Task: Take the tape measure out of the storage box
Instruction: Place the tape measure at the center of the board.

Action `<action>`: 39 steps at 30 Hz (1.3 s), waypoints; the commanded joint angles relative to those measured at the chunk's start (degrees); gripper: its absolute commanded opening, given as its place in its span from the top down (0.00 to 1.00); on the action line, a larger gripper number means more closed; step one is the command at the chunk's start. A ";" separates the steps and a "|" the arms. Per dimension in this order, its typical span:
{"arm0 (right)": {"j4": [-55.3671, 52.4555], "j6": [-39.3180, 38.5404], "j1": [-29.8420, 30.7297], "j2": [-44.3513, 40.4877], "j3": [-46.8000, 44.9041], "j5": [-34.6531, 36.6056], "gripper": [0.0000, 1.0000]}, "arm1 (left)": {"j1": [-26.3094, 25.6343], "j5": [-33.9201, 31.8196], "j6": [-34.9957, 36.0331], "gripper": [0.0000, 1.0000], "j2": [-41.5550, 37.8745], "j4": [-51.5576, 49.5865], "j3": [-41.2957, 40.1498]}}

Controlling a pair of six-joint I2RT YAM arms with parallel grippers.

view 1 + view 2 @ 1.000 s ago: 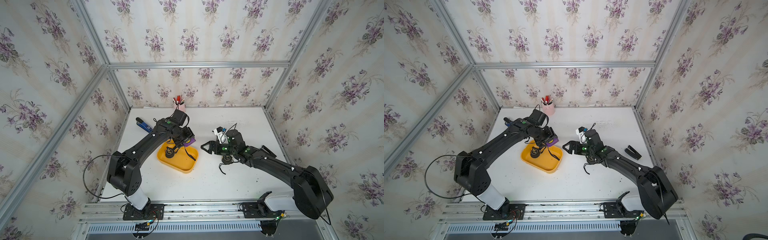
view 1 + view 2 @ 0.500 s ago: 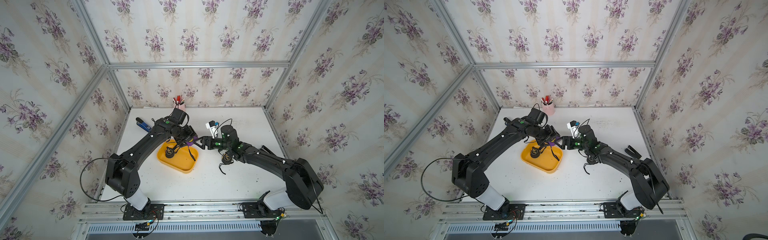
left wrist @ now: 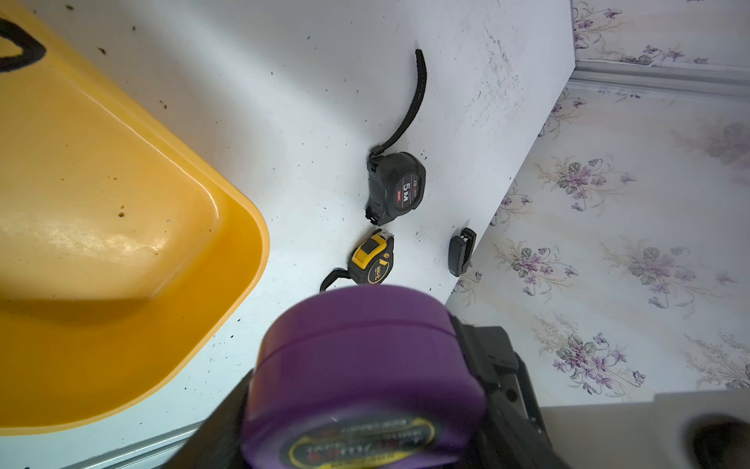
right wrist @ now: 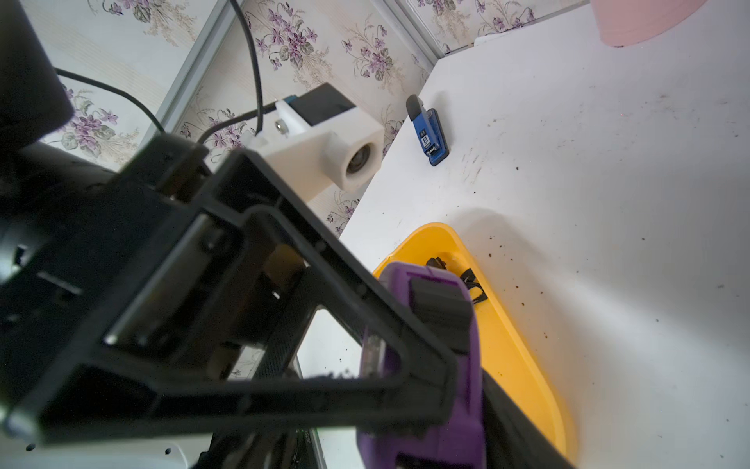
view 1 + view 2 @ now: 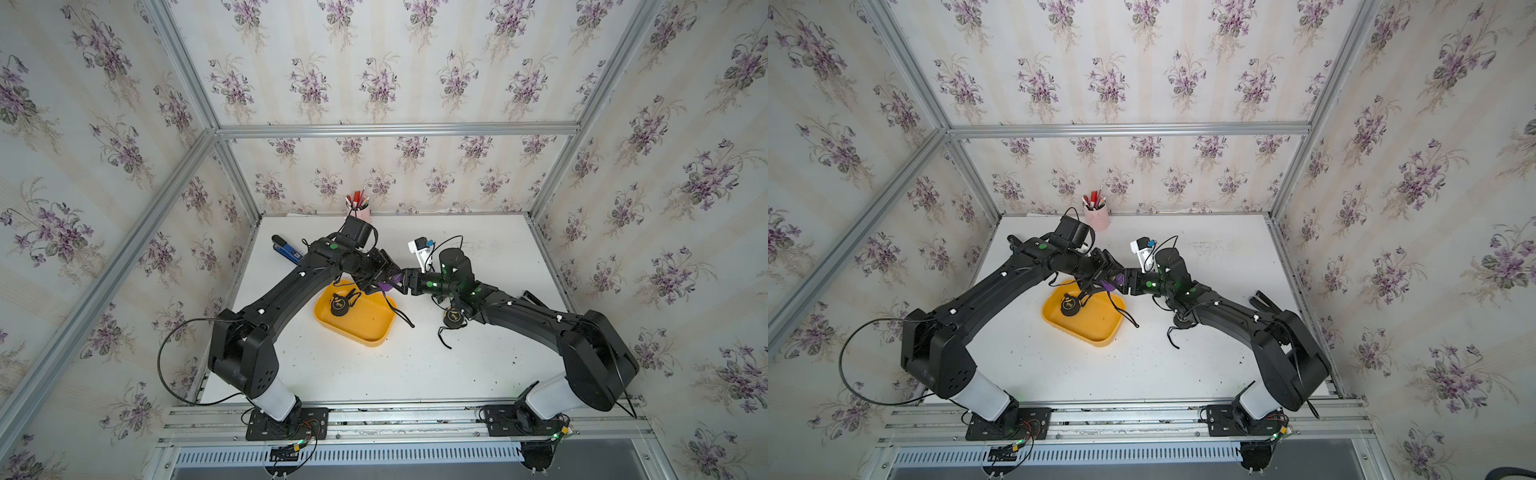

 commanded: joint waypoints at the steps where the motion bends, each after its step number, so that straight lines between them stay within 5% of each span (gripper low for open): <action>1: 2.30 0.31 0.15 0.53 0.83 0.09 0.43 | -0.08 1.11 -0.49 0.57 -0.74 2.41 0.38; 8: 1.77 0.40 0.35 1.39 1.67 -0.12 0.60 | -0.04 1.24 -0.34 0.52 -0.43 3.17 0.22; 14: -1.41 -0.61 0.41 1.19 2.19 2.25 0.69 | 0.09 0.58 0.65 0.12 -0.35 3.50 0.47; 18: -2.89 -1.10 0.39 0.24 1.77 3.94 0.72 | 0.35 0.05 1.50 0.00 -0.70 3.73 0.21; 31: -13.29 -1.38 -2.17 -6.38 -3.96 12.88 0.72 | 2.97 -3.26 5.49 0.00 -3.72 -0.68 -5.99; 39: -23.12 -1.59 -2.84 -6.25 -7.16 15.86 0.71 | 4.38 -13.55 12.77 0.00 -5.11 -8.56 -7.31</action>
